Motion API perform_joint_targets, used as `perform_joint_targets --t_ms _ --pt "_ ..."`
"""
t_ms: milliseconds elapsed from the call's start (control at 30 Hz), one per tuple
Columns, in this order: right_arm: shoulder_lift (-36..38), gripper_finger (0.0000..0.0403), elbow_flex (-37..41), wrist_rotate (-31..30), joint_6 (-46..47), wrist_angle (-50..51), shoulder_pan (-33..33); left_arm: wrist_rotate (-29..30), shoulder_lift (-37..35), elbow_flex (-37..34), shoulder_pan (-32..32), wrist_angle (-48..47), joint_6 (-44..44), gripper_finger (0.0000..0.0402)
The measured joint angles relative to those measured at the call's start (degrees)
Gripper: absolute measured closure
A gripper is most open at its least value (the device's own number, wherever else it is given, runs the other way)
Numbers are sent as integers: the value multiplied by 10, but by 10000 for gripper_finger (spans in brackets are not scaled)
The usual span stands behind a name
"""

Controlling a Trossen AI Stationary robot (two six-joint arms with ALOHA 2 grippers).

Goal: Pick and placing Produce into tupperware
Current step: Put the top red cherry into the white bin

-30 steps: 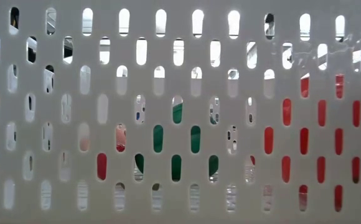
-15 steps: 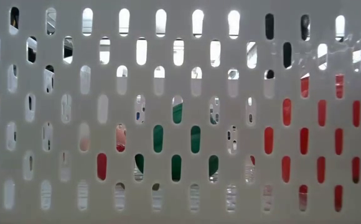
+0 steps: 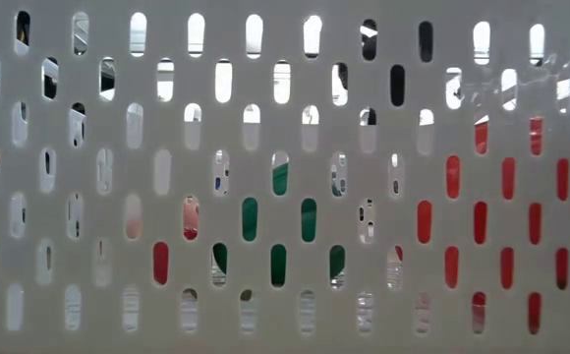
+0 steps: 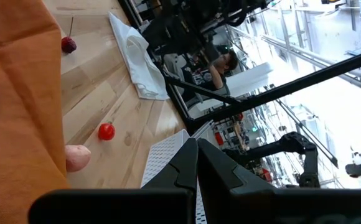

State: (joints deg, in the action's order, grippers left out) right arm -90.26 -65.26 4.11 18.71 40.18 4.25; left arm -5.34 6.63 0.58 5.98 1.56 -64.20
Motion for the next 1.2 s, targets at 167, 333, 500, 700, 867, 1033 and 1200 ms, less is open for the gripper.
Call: perform_joint_targets --t_ms 167,333,500,700,867,1033,1200 --pt "-34 219 -50 -7 -94 35 16 0 0 0 0 0 0 401" --pt "-72 219 -106 -14 -195 83 37 0 0 0 0 0 0 401" --pt "-119 219 -176 -22 -283 132 52 0 0 0 0 0 0 401" --pt "-168 219 -241 -22 -379 174 60 0 0 0 0 0 0 401" --pt "-186 219 -260 -22 -446 170 59 0 0 0 0 0 0 401" --pt "-193 219 -258 -22 -492 165 59 0 0 0 0 0 0 401" --pt "-195 219 -258 -22 -531 143 59 0 0 0 0 0 0 401"
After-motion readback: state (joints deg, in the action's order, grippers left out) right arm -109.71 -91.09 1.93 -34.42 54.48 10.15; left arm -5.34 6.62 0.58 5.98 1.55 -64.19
